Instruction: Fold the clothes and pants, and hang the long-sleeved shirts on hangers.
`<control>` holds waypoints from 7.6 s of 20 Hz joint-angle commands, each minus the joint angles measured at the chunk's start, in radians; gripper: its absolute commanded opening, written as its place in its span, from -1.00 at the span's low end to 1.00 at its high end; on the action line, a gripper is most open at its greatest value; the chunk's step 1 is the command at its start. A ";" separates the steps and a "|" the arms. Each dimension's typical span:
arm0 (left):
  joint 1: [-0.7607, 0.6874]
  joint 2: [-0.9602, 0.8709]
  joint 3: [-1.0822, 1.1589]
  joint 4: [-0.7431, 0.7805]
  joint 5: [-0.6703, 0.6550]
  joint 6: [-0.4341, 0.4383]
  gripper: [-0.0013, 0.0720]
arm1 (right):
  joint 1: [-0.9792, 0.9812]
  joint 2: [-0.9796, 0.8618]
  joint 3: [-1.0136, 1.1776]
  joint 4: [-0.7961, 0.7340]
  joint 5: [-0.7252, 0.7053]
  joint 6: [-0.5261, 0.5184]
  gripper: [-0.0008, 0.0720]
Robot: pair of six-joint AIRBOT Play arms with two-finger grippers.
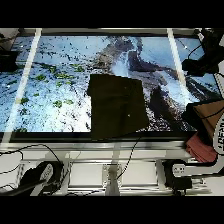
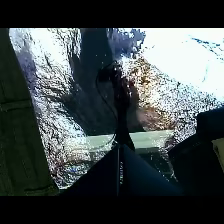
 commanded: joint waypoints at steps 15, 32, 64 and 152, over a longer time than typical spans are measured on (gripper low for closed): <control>0.001 0.000 0.000 0.000 0.000 0.000 -0.81 | 0.001 0.000 0.000 0.000 0.000 0.000 -0.88; 0.001 -0.047 -0.006 0.139 -0.126 -0.047 -0.80 | 0.001 0.003 0.000 0.199 -0.088 -0.121 -0.88; -0.483 -0.022 -0.484 0.651 -0.076 -0.424 -0.96 | -0.004 0.500 -1.147 0.187 -0.570 -0.364 -0.88; -0.293 0.455 -0.181 -0.133 -0.130 -0.286 -0.95 | 0.179 0.940 -0.737 1.043 -0.312 -0.183 -0.88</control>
